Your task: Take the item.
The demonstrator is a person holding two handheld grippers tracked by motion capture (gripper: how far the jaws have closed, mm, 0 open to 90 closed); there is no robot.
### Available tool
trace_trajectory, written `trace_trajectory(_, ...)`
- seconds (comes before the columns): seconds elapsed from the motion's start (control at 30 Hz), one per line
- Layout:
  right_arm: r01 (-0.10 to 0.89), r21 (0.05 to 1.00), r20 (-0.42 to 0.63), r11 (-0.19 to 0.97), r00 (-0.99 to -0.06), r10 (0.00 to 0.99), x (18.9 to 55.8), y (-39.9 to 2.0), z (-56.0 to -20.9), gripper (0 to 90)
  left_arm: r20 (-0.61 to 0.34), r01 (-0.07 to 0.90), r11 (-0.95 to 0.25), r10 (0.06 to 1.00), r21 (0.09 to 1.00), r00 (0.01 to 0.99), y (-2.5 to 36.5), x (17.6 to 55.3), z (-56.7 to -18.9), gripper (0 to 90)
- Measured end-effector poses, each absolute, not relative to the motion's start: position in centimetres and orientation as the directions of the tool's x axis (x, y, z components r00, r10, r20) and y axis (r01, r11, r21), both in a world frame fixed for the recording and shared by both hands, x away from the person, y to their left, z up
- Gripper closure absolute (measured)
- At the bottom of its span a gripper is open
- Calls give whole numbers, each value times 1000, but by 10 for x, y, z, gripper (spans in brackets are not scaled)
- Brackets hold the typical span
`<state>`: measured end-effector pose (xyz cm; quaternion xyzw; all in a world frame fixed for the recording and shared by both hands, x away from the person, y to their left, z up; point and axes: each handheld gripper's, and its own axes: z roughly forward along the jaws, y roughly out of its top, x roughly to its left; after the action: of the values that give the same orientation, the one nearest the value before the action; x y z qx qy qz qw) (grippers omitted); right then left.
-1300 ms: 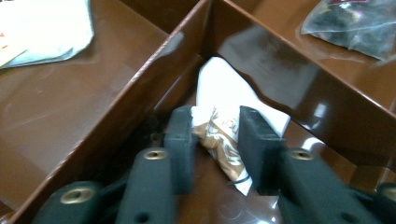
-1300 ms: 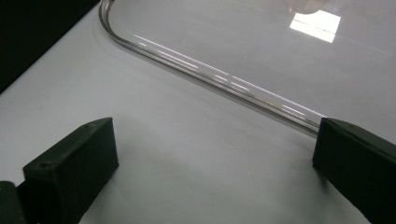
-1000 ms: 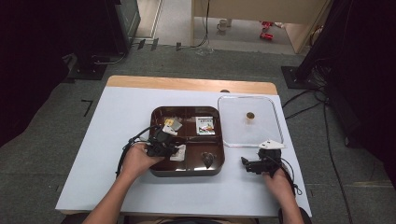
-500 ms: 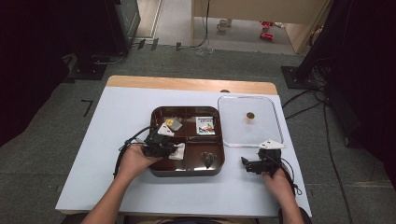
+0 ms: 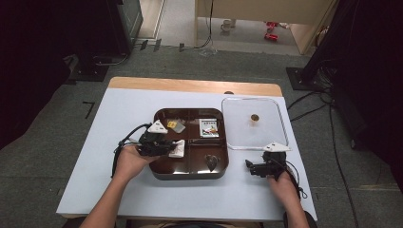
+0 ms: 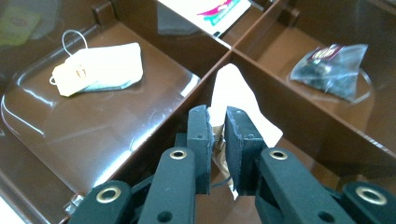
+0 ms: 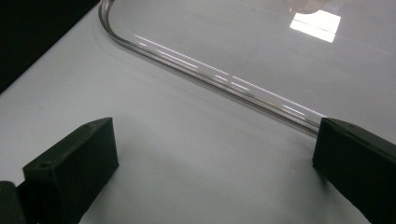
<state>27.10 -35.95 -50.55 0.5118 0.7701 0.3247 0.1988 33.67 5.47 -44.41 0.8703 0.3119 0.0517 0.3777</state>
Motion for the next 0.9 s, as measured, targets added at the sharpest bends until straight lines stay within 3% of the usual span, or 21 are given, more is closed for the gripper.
trace_trajectory(0.9,659,703,26,266,-397,917,271,-360,-505,0,-163,494,-453,593,742,788,87,336,-418,814)
